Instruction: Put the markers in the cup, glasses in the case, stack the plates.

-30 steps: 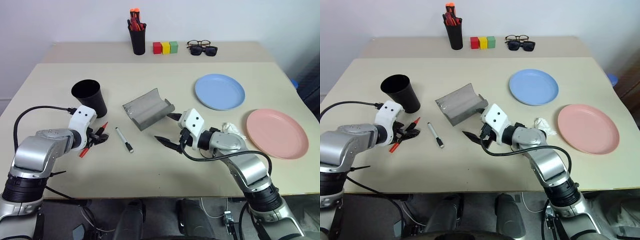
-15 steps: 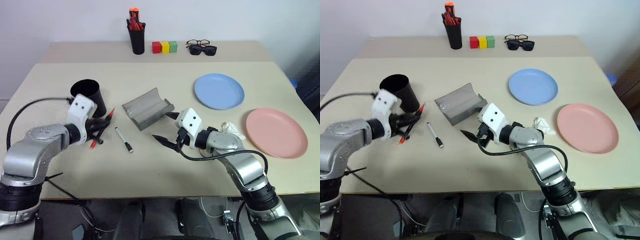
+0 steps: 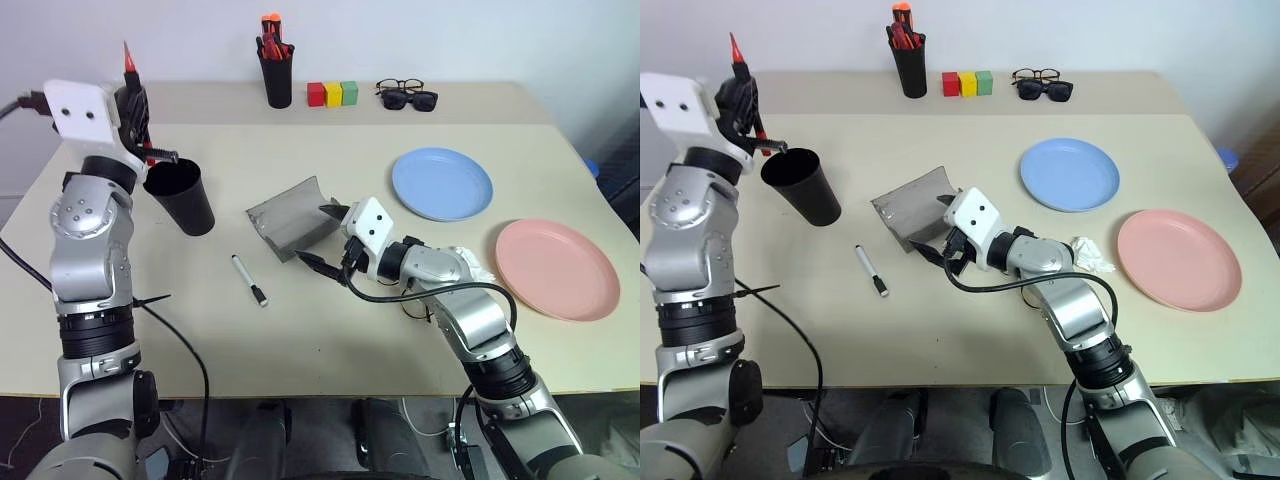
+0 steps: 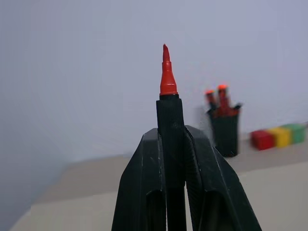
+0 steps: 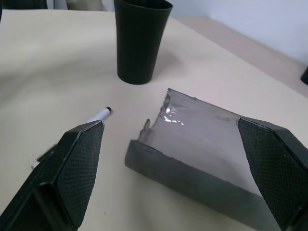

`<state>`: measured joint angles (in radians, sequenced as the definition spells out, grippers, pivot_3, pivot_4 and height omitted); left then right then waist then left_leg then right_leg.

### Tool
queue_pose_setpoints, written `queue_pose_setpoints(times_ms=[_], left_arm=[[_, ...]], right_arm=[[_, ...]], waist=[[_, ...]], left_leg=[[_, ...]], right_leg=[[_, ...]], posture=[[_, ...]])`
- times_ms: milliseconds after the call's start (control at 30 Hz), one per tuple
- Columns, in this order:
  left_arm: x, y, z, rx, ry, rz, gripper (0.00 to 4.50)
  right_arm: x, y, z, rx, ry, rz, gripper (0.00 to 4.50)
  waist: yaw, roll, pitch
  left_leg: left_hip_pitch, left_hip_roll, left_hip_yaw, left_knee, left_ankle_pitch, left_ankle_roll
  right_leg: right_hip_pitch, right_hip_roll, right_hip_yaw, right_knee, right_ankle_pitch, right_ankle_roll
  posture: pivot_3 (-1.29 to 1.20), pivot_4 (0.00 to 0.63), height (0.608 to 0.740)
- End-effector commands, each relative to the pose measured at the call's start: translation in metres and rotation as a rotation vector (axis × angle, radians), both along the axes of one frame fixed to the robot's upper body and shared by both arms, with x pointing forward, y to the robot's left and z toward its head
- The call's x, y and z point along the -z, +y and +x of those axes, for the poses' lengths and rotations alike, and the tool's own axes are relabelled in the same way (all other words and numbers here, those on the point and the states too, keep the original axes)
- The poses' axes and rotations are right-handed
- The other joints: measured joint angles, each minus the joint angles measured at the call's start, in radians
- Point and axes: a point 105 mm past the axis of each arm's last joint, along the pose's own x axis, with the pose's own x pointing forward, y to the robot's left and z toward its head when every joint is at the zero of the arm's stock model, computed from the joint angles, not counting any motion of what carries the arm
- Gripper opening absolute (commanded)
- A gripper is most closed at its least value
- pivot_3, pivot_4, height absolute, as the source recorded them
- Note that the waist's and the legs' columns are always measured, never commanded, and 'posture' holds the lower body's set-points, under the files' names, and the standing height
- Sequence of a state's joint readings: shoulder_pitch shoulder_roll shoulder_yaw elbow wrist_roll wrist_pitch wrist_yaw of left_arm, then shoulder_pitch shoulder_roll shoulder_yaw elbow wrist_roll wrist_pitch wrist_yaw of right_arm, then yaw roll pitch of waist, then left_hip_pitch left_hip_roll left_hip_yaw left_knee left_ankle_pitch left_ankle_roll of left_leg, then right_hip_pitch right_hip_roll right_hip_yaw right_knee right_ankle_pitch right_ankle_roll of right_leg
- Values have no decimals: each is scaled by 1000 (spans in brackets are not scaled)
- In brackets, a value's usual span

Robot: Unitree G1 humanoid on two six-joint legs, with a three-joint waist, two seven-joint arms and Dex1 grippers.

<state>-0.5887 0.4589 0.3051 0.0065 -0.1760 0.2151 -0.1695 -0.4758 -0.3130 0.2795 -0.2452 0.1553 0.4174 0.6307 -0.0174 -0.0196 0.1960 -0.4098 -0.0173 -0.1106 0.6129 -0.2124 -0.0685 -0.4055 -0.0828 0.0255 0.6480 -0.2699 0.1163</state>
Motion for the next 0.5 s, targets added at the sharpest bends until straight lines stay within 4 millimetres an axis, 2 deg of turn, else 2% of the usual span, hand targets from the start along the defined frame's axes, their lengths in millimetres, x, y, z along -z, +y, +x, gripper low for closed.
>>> queue_pose_setpoints(times_ms=[33, 200, 300, 433, 500], left_arm=[[2, -2, 0, -1, -36, 2, 21], [23, 2, 2, 1, 12, -29, 21], [25, 4, 2, -4, 2, -50, 1451], [10, 4, -1, -4, -53, -49, 3484], [-1, -6, -8, 73, -88, -34, 3484]], right_arm=[[-16, 8, -4, -34, -65, 22, 4500], [-17, 7, -4, -32, -67, 23, 4500], [-18, 6, -4, -26, -68, 23, 4500], [-18, 5, -5, -23, -68, 21, 4500], [-17, 4, -4, -19, -67, 18, 4500]], waist=[[1, 0, 0], [-1, 0, 0], [-1, 0, 0], [-2, 0, 0], [-2, 0, 0]], left_leg=[[0, 0, 0, 0, 0, 0], [0, 0, 0, 1, 0, 0], [0, 0, -1, 1, 0, 0], [0, 0, -1, 1, 0, 0], [0, 0, -1, 1, 0, 0]], right_leg=[[0, 0, 0, 0, 0, 0], [1, 0, 0, 1, 1, 1], [1, 0, 0, 1, 1, 1], [0, 0, 0, 1, 1, 1], [1, 0, 0, 1, 1, 1]], posture=[[0, 150, 740], [0, 150, 740], [0, 150, 740], [0, 150, 740], [0, 150, 740]])
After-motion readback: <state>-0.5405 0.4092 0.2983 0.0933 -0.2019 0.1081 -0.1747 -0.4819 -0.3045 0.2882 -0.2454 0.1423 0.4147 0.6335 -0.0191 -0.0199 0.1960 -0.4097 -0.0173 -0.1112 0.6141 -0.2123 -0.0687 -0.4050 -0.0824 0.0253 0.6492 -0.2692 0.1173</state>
